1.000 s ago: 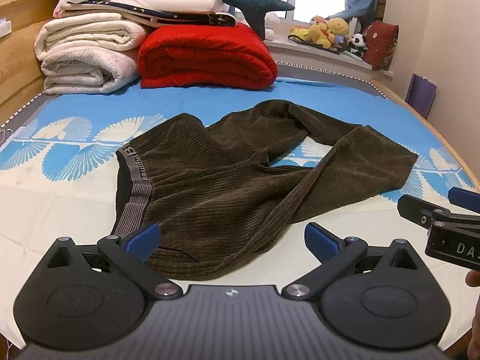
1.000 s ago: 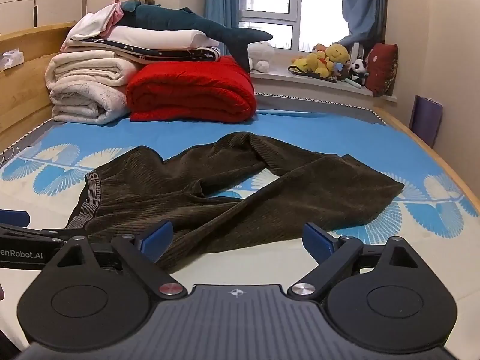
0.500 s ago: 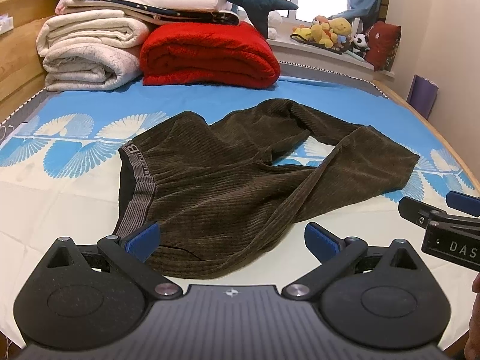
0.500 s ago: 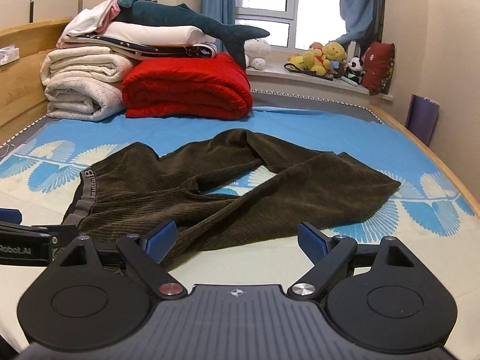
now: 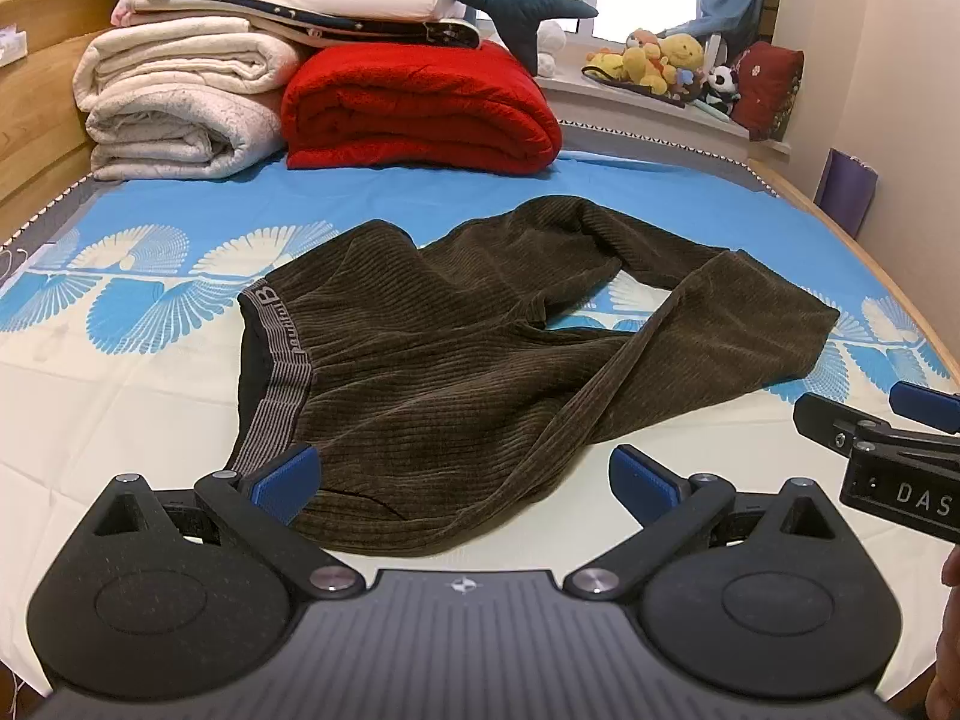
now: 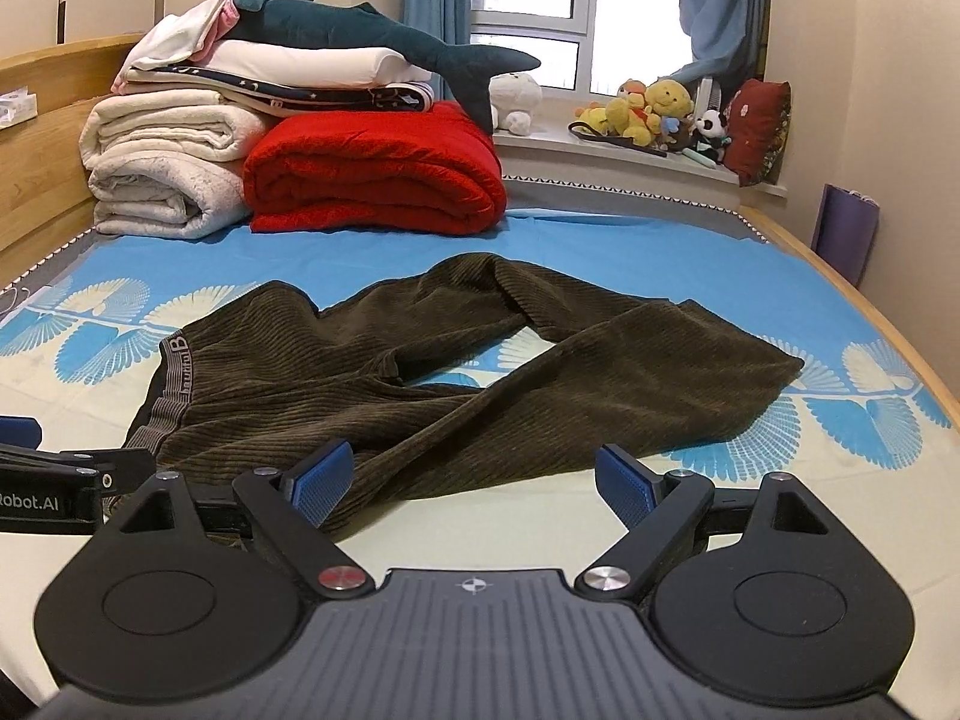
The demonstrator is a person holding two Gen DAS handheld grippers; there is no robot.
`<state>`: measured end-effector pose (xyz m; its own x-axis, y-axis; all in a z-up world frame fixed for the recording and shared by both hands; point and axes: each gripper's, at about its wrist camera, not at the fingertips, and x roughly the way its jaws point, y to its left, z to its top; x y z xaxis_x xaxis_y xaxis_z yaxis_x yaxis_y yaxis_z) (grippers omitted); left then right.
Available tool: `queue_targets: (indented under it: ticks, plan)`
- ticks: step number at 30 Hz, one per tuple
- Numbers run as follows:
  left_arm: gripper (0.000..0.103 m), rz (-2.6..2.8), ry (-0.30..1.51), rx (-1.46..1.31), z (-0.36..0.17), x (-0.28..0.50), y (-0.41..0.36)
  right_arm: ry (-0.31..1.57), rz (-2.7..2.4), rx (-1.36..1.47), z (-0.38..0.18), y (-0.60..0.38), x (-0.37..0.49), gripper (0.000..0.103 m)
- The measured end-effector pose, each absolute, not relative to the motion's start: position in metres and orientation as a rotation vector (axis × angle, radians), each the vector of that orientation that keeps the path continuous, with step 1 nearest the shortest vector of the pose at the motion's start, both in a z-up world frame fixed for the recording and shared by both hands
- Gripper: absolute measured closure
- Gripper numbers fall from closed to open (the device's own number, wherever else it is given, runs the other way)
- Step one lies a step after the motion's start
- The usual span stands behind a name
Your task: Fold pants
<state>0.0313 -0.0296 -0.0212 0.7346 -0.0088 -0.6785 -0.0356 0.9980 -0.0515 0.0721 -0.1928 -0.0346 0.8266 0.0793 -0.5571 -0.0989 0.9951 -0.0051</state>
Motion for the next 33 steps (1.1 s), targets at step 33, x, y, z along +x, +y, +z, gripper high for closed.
queue_targets:
  ticks: [33]
  plan:
    - [0.001, 0.005, 0.738, -0.052, -0.0229, 0.0317, -0.0331, 0.577, 0.095, -0.012, -0.0289, -0.1922, 0.0693, 0.015]
